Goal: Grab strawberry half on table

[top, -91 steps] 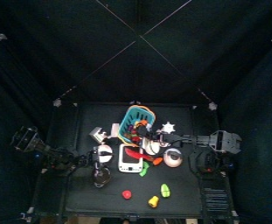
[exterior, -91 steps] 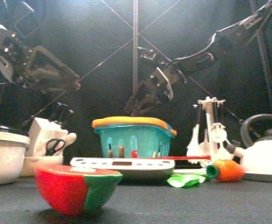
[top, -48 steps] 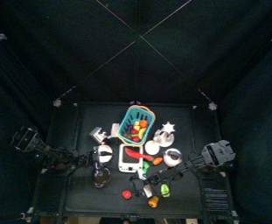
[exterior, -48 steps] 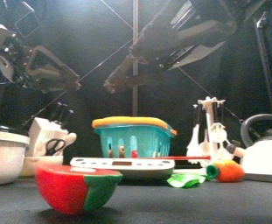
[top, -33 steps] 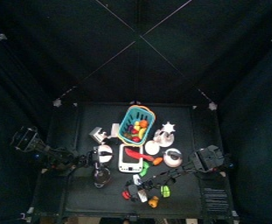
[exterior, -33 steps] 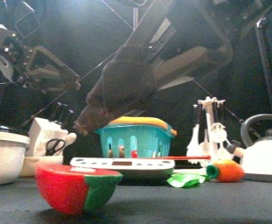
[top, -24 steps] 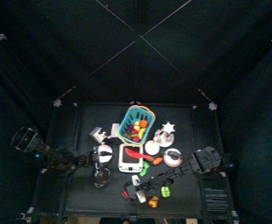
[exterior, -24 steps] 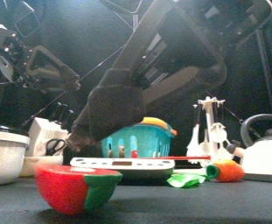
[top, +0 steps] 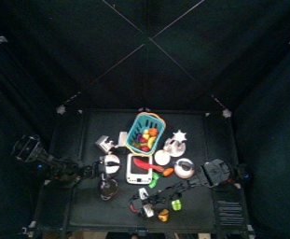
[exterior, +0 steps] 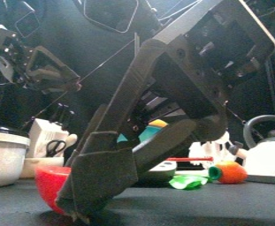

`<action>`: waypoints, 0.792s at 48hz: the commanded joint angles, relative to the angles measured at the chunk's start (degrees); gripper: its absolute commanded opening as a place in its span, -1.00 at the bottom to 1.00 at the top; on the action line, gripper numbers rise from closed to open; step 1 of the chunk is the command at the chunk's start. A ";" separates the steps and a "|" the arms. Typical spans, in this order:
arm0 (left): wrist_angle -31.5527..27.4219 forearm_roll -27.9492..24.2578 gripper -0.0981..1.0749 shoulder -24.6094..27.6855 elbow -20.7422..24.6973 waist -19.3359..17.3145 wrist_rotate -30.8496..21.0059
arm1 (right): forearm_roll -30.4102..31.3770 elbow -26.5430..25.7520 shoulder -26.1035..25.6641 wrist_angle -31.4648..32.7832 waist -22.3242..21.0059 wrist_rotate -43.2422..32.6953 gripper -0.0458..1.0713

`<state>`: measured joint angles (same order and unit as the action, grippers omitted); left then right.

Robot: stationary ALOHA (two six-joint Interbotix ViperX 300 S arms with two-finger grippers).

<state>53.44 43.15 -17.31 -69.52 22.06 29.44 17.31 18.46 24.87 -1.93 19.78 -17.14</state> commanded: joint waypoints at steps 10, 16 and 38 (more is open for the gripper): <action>0.26 -0.18 0.49 -0.18 1.05 0.09 -0.09 | -0.35 -0.88 -1.14 0.53 -0.18 -0.18 0.54; 0.18 -0.18 0.49 -0.18 1.05 0.00 -0.09 | -0.70 -0.79 -1.76 0.62 -0.09 0.00 0.42; 0.26 -0.18 0.49 -0.26 1.14 0.09 -0.09 | 2.37 1.23 -8.17 1.14 -0.35 0.62 0.37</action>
<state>53.44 43.15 -17.31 -69.52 22.06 29.36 18.37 19.25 22.15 -0.70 19.69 -16.52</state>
